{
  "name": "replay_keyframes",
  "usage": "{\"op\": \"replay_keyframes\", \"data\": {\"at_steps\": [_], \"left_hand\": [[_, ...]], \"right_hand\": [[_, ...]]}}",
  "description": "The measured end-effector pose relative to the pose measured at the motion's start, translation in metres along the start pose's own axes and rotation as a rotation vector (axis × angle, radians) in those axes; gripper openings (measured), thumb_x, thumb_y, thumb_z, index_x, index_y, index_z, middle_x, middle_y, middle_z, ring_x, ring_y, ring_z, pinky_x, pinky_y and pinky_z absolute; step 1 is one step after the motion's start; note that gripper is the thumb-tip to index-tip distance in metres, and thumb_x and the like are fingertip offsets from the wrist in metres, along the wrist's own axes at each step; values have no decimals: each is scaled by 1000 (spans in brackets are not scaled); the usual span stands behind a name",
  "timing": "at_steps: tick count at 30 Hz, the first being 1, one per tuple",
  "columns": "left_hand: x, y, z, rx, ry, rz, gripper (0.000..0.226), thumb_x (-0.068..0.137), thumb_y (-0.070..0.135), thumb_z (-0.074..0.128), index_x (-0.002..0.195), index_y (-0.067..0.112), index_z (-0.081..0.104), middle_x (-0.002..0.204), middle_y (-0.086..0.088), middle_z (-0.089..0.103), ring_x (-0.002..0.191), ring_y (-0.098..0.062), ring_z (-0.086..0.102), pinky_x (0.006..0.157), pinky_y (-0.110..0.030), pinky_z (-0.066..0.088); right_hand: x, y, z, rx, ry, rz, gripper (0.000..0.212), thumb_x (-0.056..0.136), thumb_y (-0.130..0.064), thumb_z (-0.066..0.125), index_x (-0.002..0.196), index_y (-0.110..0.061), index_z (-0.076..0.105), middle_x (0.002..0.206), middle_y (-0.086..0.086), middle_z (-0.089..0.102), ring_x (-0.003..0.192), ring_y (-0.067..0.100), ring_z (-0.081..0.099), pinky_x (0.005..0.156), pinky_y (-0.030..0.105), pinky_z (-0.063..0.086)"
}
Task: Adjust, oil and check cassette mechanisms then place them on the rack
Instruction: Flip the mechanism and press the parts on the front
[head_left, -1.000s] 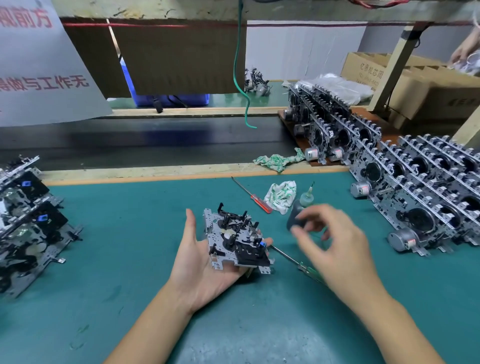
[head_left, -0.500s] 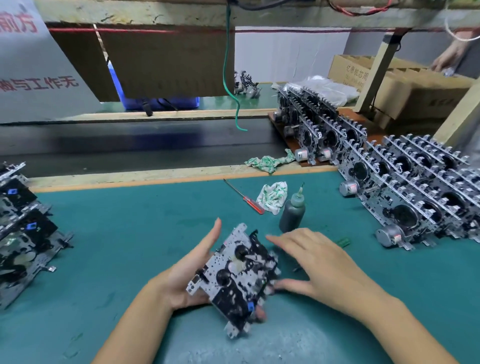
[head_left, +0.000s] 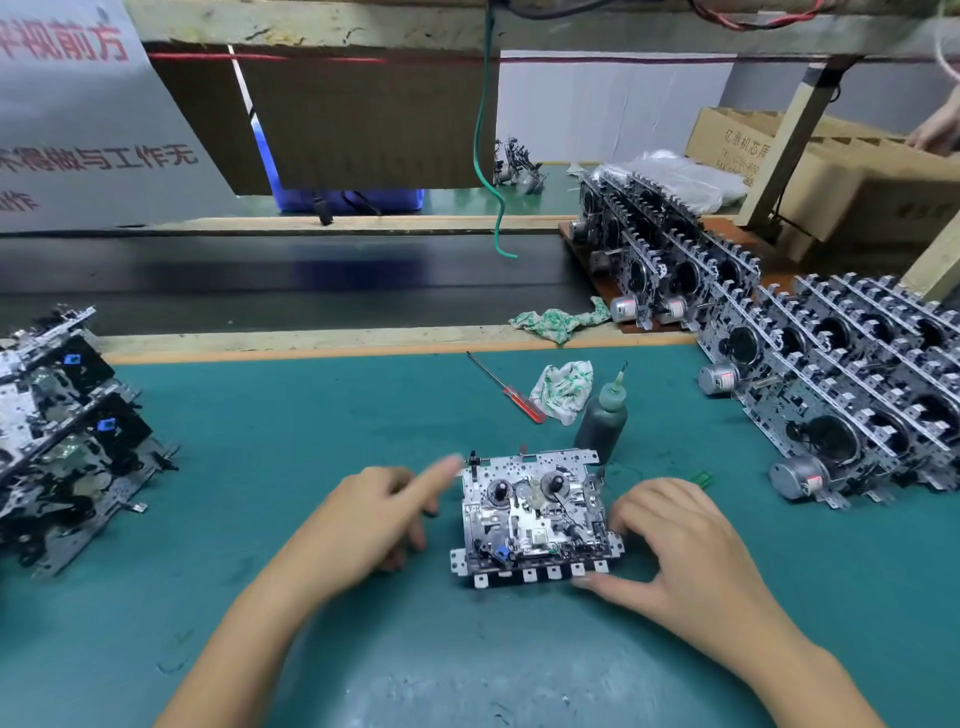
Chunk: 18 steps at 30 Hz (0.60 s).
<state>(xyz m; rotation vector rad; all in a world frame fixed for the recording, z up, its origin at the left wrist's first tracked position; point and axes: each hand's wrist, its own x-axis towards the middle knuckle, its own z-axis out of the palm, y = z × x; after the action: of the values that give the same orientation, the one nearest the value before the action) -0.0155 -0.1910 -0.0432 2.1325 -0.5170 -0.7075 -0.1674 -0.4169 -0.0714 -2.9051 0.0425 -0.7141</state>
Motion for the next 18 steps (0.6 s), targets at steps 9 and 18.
{"op": "replay_keyframes", "data": {"at_steps": [9, 18], "left_hand": [[-26, -5, 49, 673, 270, 212, 63, 57, 93, 34, 66, 31, 28, 59, 8, 45, 74, -12, 60, 61, -26, 36], [-18, -9, 58, 589, 497, 290, 65, 51, 82, 39, 52, 18, 52, 41, -3, 52, 45, -25, 56, 46, -28, 39]], "right_hand": [[2, -9, 9, -64, 62, -21, 52, 78, -59, 49, 65, -10, 59, 65, -2, 54, 60, 20, 54, 71, 26, 34], [1, -6, 11, 31, -28, -52, 49, 73, -63, 55, 66, -15, 53, 69, -4, 51, 66, 18, 47, 67, 27, 35]]}}
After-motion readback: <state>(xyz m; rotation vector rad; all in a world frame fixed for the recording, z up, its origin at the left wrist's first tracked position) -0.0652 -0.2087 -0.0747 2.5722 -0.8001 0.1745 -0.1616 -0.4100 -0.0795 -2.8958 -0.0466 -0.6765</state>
